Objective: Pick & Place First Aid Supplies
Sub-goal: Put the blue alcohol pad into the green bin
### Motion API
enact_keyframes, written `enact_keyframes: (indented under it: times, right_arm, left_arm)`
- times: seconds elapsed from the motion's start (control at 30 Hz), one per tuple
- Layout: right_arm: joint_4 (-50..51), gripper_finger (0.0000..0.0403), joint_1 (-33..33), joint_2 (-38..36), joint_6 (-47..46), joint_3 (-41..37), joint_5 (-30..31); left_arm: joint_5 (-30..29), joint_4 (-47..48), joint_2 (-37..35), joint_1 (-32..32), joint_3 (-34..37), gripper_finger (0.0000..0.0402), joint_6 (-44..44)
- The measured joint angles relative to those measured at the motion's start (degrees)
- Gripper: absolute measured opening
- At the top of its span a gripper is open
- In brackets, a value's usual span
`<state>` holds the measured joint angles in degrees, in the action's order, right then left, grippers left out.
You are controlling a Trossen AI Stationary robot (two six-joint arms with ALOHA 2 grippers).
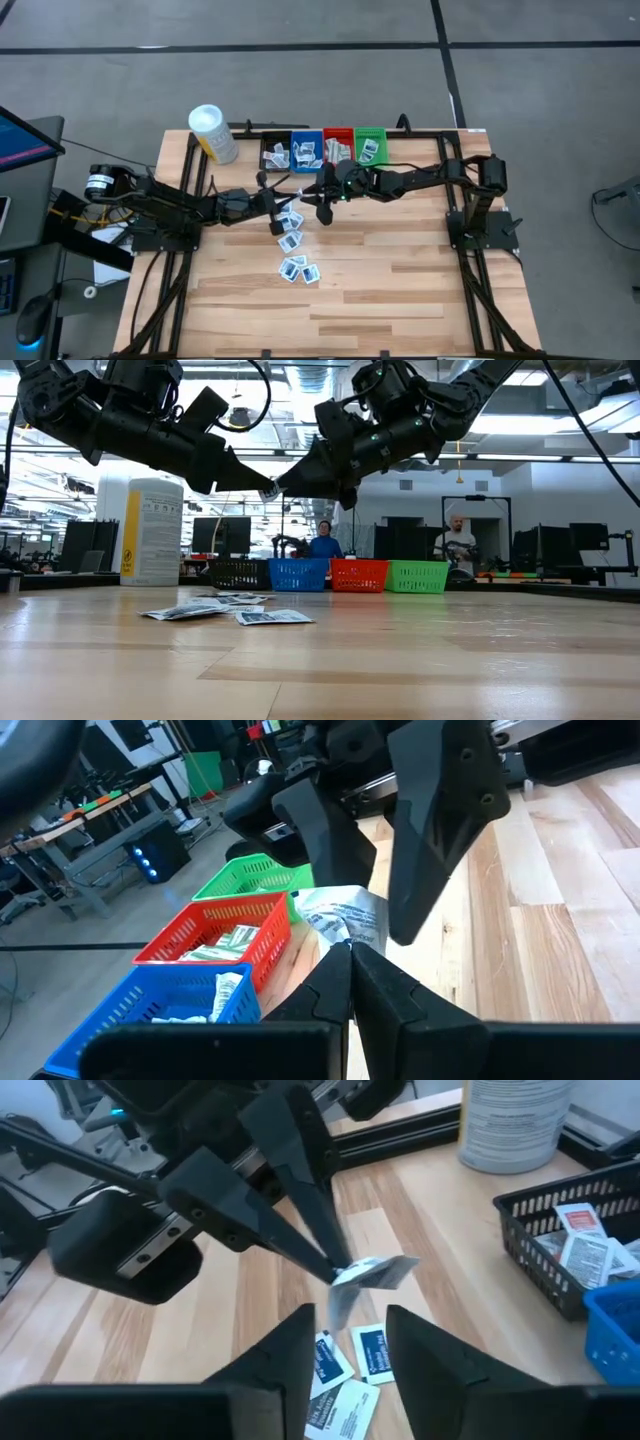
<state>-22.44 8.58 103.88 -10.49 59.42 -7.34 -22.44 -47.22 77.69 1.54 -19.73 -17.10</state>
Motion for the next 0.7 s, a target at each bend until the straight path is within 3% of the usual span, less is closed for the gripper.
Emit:
enact_keyframes:
  times: [0.07, 0.23, 0.53, 0.7]
  right_arm:
    - [0.00, 0.0108, 0.00, 0.00, -0.03, 0.00, 0.35]
    - [0.10, 0.0013, 0.00, 0.00, 0.79, 0.00, 0.37]
    - [1.22, 0.0001, 0.01, -0.02, 0.84, 0.02, 1.16]
    - [1.98, 0.0001, 0.25, -0.02, 1.02, 0.02, 1.43]
  left_arm:
    - [0.00, 0.00, 0.00, 0.00, 0.00, 0.0012, 0.00]
    - [1.30, 0.02, 0.01, 0.00, 0.02, 0.0012, 0.00]
    - [4.00, 0.20, 0.07, 0.00, 0.07, 0.0033, -0.97]
    - [-1.09, 0.00, 0.07, 0.02, 0.07, 0.0079, -5.25]
